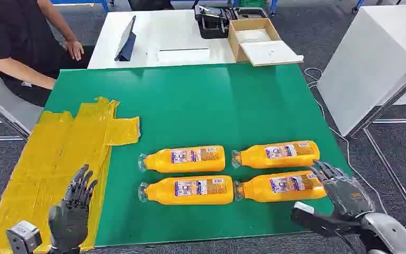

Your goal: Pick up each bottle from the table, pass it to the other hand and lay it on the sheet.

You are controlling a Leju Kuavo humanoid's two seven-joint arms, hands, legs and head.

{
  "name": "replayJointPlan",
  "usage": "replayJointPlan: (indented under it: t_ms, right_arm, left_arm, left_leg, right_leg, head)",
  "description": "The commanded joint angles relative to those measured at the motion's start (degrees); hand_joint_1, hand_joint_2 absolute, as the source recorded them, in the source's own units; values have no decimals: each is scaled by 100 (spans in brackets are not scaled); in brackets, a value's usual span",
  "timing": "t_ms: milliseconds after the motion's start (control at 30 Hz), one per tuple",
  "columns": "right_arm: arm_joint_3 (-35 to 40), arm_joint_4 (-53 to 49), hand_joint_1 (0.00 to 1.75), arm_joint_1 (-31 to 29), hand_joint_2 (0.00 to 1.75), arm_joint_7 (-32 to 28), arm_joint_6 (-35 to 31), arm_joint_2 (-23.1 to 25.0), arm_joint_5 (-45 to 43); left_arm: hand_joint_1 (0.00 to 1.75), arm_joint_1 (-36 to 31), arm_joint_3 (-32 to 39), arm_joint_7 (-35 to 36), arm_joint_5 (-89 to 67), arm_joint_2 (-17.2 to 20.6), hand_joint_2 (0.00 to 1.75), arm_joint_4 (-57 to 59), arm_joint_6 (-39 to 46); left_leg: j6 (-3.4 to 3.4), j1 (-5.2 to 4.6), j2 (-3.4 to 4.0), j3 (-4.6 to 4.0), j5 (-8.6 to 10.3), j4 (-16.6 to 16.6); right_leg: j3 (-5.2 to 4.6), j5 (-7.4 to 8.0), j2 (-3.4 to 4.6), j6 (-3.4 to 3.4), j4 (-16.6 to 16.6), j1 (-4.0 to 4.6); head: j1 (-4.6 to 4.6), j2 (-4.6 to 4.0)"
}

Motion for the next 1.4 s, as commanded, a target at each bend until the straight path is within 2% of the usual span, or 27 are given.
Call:
replayJointPlan:
  t_ms: [33,433,667,967,1267,1400]
  right_arm:
    - [269,890,0,-441,175,19,286,199,90]
    - [261,908,0,-414,175,24,299,189,96]
    - [495,1380,0,-844,175,-40,581,426,381]
    - [898,1817,0,-1439,175,-56,755,764,914]
    - [1155,2434,0,-1866,175,-131,803,837,1195]
    - [1296,2368,0,-1679,175,-177,1067,646,1036]
  left_arm:
    - [0,-40,185,139,103,-53,0,57,64]
    - [0,-8,209,136,104,-48,0,23,54]
    - [0,337,652,189,127,-291,0,-332,106]
    - [0,306,1012,390,116,-560,0,-511,-16]
    - [0,310,1163,425,148,-628,0,-492,-100]
    - [0,249,1299,499,192,-713,0,-470,-224]
  left_leg:
    - [-23,7,0,15,0,-7]
    - [-16,6,-3,17,2,-6]
    - [-9,7,18,2,0,-4]
    - [-12,7,17,4,2,-6]
    - [-17,8,17,5,2,-5]
    - [-12,6,3,8,4,-5]
  right_leg:
    - [15,3,-9,-6,-14,6]
    - [16,0,-9,-6,-12,6]
    - [8,6,13,-5,-10,4]
    - [12,5,11,-6,-9,3]
    - [11,5,9,-7,-10,3]
    - [13,2,-3,-5,-9,2]
  head:
    - [0,0]
    - [0,0]
    - [0,0]
    - [-2,0]
    - [0,0]
    - [0,0]
